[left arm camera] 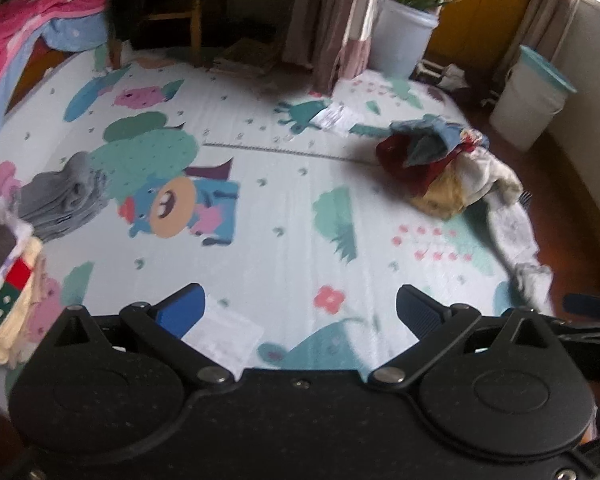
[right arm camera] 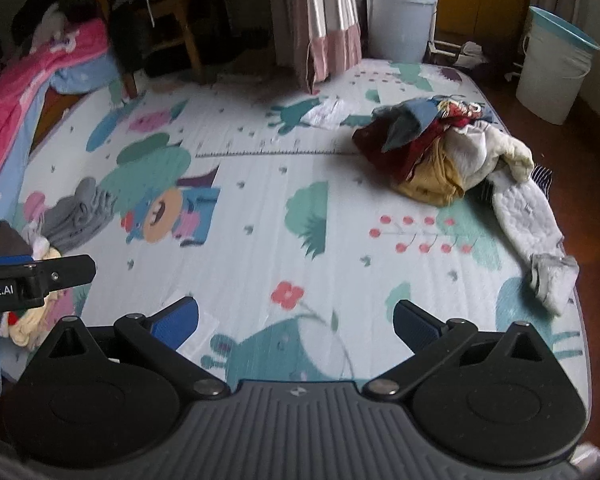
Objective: Fold clothes
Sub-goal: 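Reach the left tool to the grey cuff of the white quilted romper and grasp it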
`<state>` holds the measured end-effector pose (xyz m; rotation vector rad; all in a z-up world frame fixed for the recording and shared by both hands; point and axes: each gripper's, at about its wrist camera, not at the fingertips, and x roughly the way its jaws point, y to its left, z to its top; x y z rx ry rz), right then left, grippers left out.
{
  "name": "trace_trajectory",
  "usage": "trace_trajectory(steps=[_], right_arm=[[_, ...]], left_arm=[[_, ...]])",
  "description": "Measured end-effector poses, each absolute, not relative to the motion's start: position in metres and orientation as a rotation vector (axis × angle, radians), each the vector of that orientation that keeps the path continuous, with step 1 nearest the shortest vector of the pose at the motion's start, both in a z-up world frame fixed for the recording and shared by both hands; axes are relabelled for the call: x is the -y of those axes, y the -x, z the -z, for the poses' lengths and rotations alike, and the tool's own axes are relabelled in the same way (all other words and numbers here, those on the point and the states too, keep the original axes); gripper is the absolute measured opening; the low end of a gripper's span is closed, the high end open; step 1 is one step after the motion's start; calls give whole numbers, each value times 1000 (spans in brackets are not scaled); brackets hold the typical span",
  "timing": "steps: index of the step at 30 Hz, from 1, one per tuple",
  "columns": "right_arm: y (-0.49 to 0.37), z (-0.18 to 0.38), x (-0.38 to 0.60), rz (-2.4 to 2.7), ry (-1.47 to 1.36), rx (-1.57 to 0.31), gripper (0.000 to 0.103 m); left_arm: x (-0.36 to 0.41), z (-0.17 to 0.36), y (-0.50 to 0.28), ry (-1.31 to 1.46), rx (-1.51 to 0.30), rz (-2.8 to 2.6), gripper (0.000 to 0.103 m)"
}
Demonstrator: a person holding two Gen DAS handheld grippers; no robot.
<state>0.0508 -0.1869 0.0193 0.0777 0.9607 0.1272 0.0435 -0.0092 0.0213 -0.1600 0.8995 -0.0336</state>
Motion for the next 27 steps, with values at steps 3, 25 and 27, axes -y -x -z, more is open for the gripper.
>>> trace_trajectory(steps=[3,25,27], right_arm=[[-63,-26,212,-121,-76,-965,103],[-110,7,438,180,-108,-998,103],[-110,18,464,234,-133,-1017,103]], left_arm=[[31,-23,-48,135,-860,54,103],[273,66,-112,-201,-885,580,102],[298,75,-121,-187,-865,614,102]])
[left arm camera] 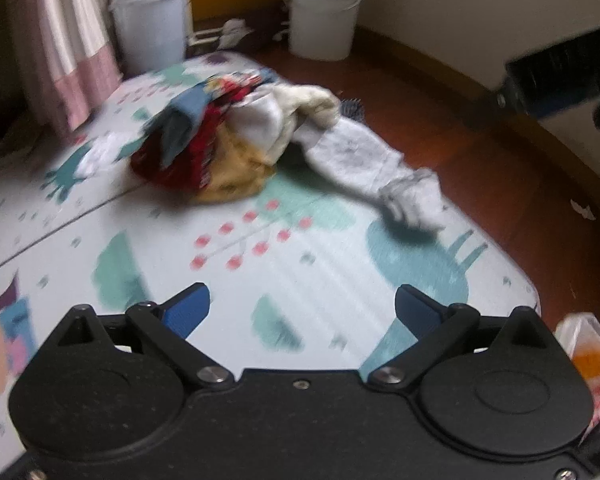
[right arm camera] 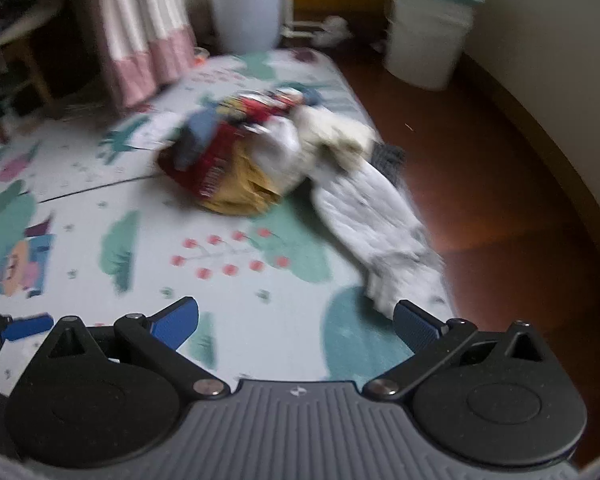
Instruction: Fold clothes
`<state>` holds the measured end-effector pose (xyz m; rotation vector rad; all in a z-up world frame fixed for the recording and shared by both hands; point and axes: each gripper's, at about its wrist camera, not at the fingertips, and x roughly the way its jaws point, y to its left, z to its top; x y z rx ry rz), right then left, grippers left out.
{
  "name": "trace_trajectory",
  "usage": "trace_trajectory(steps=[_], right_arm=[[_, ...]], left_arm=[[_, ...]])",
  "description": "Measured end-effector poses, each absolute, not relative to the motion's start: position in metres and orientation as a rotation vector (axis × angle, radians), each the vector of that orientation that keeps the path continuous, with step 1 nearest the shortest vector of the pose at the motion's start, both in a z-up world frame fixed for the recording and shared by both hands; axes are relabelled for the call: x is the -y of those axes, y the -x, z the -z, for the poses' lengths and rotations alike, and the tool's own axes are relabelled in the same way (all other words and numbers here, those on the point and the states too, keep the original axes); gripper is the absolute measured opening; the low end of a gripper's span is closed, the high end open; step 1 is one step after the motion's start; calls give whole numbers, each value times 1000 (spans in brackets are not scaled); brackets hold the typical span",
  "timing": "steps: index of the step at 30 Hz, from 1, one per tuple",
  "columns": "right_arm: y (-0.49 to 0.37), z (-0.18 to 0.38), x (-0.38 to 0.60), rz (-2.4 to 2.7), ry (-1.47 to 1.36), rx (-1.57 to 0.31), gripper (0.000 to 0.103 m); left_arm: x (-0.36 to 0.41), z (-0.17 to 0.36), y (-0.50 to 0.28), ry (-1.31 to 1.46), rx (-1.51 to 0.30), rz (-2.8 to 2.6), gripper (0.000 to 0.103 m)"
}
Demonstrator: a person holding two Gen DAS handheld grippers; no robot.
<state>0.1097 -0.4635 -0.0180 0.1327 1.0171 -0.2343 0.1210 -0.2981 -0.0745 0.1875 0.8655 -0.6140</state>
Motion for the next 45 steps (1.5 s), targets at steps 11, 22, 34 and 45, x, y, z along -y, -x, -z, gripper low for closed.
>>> trace_trajectory(steps=[11,22,34,45], right_arm=[[-88,62,565,521,-249,-1023,103],[-83,54,585,563,-283,-942,103],[-80,82,596,573,-257,-1024,103],[-79,74,593,587,-259,-996,103]], left_arm=[[427,143,-151,-124,-750,803,100],[523,250,-205,111,-878,893,72],[569,321,-233,154,-955,845,43],[564,292,-228,29,-982,937,0]])
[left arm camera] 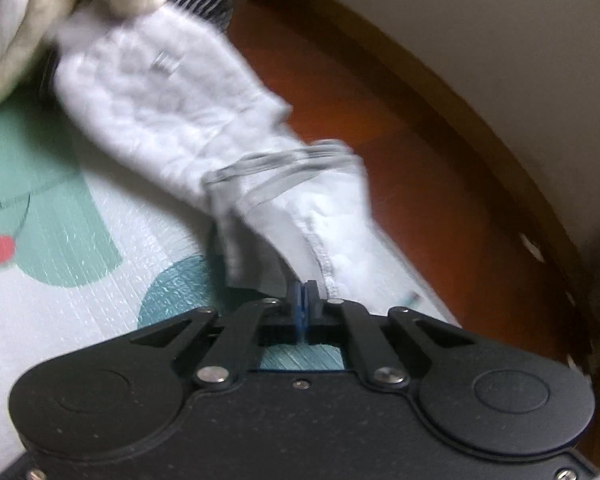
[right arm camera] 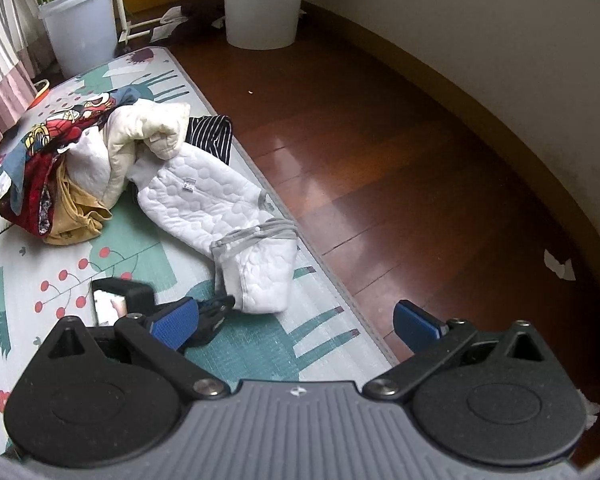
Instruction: Fold clothes
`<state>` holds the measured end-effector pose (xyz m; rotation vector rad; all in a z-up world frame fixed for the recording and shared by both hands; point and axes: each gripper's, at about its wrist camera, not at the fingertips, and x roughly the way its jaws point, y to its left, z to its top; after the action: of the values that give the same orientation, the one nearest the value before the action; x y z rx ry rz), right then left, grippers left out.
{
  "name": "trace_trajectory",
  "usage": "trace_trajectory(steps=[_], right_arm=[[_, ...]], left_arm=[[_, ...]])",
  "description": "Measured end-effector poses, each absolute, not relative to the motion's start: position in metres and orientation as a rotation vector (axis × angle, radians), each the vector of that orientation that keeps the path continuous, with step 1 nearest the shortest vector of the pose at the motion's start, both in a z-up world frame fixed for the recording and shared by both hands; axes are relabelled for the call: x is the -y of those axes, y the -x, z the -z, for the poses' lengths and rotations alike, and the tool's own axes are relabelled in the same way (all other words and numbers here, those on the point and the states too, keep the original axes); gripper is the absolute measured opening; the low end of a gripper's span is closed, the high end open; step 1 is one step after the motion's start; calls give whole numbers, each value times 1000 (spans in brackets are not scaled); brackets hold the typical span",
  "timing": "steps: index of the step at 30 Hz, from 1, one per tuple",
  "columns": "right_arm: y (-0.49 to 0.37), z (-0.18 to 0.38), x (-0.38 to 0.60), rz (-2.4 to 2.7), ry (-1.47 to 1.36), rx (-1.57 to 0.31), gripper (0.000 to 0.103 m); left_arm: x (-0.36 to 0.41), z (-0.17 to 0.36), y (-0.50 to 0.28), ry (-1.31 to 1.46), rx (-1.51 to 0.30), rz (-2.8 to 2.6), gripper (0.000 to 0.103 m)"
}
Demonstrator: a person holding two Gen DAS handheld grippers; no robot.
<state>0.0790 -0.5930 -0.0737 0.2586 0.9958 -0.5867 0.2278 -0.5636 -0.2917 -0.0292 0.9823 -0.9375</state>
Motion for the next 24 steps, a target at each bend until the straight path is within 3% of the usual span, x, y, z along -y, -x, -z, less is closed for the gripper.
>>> trace_trajectory(steps=[10,24], right_arm=[[-88,72,568,582,-237,-1014,103],[-142,41,469,463,-238,-1016,103]], left_arm=[[448,214,-182,-98,-878,956,0],[201,76,-138,-318,-728,709,0]])
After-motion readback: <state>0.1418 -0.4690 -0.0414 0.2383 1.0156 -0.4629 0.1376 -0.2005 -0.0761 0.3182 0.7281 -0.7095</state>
